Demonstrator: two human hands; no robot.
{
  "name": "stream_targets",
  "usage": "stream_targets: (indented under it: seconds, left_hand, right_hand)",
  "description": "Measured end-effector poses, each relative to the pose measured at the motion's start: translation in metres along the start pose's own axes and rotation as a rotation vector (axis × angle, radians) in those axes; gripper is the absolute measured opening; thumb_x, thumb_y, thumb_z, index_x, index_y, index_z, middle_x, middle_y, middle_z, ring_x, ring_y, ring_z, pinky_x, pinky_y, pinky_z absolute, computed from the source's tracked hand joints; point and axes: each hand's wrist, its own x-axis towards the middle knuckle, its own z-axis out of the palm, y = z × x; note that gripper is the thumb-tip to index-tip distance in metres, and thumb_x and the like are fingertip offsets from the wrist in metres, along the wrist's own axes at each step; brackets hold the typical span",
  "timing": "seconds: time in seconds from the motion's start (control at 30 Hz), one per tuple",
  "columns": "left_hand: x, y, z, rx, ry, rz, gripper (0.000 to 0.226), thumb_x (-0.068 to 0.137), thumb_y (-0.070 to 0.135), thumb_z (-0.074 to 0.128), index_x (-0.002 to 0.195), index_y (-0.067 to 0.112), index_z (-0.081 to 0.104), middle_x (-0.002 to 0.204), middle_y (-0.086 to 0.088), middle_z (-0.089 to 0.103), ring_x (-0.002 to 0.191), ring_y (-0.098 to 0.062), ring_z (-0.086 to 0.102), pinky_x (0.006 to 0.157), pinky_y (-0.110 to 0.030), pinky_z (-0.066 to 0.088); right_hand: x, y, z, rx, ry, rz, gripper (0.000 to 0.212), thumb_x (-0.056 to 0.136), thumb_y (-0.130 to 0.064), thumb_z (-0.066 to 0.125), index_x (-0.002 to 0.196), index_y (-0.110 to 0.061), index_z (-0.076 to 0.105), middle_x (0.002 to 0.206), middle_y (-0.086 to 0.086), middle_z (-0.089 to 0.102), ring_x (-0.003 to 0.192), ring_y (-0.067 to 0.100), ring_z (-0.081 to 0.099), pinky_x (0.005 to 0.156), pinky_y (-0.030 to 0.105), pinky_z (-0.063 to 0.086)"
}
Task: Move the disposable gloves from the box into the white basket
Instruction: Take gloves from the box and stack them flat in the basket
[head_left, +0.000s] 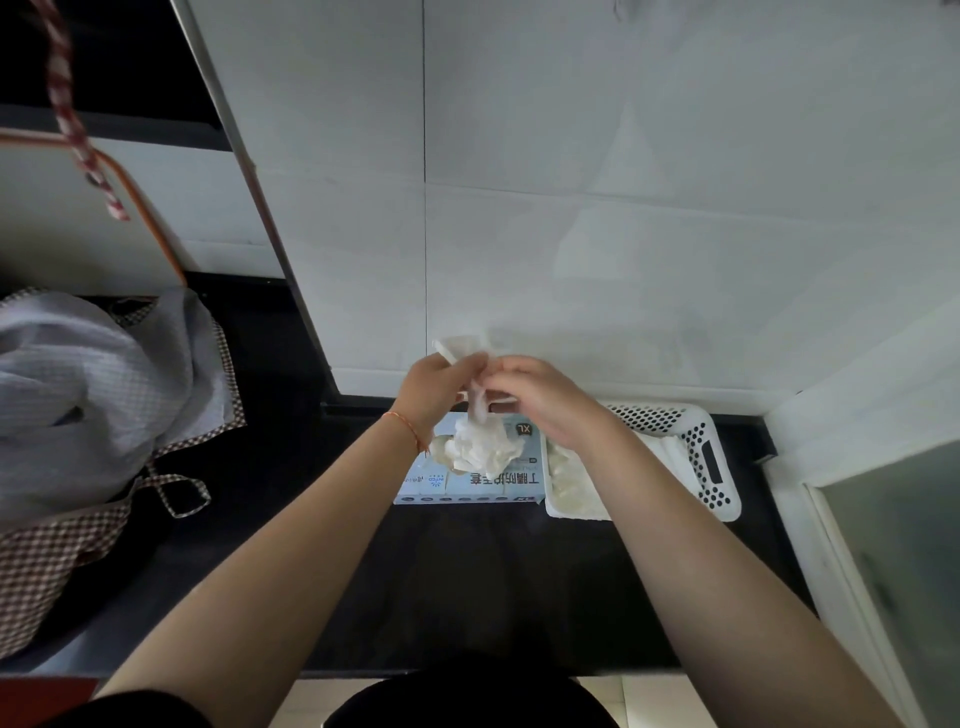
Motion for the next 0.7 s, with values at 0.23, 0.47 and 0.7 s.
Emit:
stream_targets:
  seconds: [0.23,0.47,0.7]
  left_hand:
    - [-0.012,0.028,-0.011,0.199,-0.107,0.114,0.022,0.094,0.024,0.061,0.079,0.009,0.067,0.072,0.001,0.062,0.063,-0.01,0.056,0.06,-0.021,0.047]
    - [-0.021,0.037,-0.01,0.332,-0.351,0.182,0.035,0.092,0.034,0.059,0.089,-0.002,0.06,0.077,-0.002,0.052,0.068,-0.013,0.047,0.068,-0.028,0.041]
    - [-0.026,0.04,-0.015,0.324,-0.272,0.173,0.05,0.081,0.048,0.061,0.078,-0.002,0.058,0.074,-0.008,0.043,0.07,-0.02,0.036,0.065,-0.033,0.031]
  right_hand:
    - [-0.009,-0.01,-0.01,-0.13,0.389,-0.025,0.013,0.089,-0.027,0.058,0.092,-0.015,0.058,0.094,0.003,0.067,0.09,0.017,0.068,0.079,0.036,0.054]
    - [-0.012,-0.025,-0.01,-0.134,0.234,-0.032,0.042,0.08,-0.051,0.07,0.112,-0.025,0.068,0.111,-0.006,0.067,0.106,0.01,0.062,0.085,0.028,0.047]
    - [-0.024,-0.028,-0.012,-0.236,0.169,-0.115,0.03,0.081,-0.05,0.073,0.096,-0.023,0.075,0.095,-0.003,0.072,0.089,0.009,0.064,0.077,0.023,0.048]
